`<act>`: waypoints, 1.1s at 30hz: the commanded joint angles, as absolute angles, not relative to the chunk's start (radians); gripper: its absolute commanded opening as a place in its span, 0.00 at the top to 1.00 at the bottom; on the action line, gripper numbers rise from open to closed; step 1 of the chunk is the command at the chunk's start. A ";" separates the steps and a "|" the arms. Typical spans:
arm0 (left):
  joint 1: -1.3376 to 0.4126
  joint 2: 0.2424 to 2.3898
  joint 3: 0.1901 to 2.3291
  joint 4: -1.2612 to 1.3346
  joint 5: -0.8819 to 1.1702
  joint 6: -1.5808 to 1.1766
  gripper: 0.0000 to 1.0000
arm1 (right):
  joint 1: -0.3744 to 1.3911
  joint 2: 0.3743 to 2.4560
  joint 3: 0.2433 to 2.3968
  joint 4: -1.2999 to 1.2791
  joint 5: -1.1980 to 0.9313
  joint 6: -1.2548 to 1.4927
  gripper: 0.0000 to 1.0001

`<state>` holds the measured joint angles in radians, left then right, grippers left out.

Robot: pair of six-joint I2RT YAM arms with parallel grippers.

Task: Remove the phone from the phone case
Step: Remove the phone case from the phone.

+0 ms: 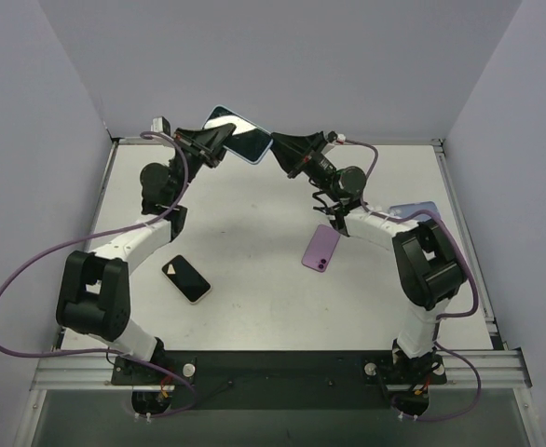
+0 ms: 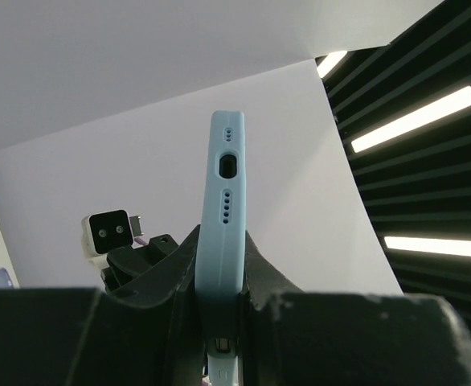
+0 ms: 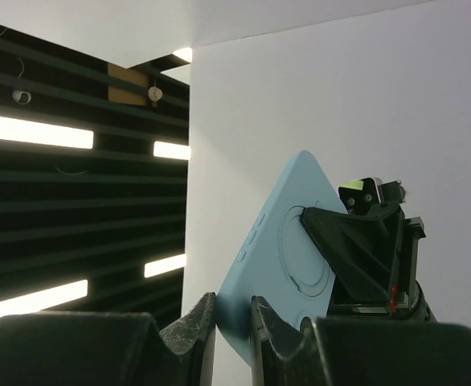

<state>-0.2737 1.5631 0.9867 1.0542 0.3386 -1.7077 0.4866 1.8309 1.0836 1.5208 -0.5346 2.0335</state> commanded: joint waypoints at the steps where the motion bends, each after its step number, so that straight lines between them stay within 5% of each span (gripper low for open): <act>1: -0.339 1.419 1.158 1.540 0.465 -1.802 1.00 | 0.566 1.910 1.114 1.666 -0.560 2.253 1.00; 33: -0.347 1.333 1.201 1.533 0.417 -1.833 1.00 | 0.618 1.931 1.184 1.628 -0.561 2.208 1.00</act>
<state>-0.2714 1.4857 1.0935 1.0340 0.3046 -1.6756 0.5575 1.8645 1.2373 1.6073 -0.4080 2.0724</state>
